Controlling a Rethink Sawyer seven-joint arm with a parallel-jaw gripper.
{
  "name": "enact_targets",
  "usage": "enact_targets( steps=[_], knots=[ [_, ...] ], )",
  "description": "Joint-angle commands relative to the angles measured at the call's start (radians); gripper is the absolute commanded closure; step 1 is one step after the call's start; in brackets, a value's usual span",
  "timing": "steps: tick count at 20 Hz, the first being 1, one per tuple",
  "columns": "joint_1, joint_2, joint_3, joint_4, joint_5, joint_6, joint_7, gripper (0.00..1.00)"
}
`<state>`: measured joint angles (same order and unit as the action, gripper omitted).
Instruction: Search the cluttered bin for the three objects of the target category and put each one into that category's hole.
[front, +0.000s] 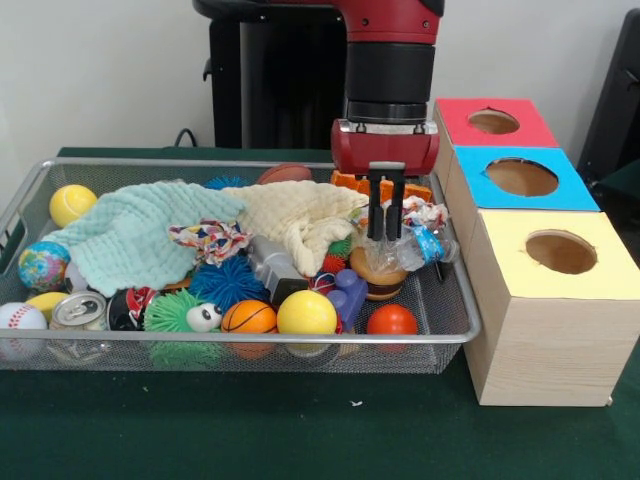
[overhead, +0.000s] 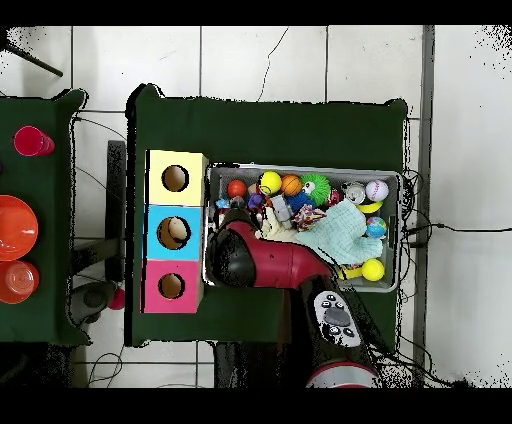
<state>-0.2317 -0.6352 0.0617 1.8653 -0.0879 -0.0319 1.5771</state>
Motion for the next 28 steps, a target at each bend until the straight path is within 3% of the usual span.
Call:
enact_targets(
  steps=[1, 14, 22, 28],
  knots=[
    [-0.025, 0.007, 0.083, 0.036, -0.051, 0.094, 0.092, 1.00],
    [-0.036, -0.028, 0.097, 0.059, -0.044, 0.112, 0.096, 1.00],
    [-0.045, -0.136, 0.099, 0.100, -0.033, 0.164, 0.088, 1.00],
    [-0.043, -0.170, 0.086, 0.092, -0.048, 0.207, 0.052, 1.00]
  ],
)
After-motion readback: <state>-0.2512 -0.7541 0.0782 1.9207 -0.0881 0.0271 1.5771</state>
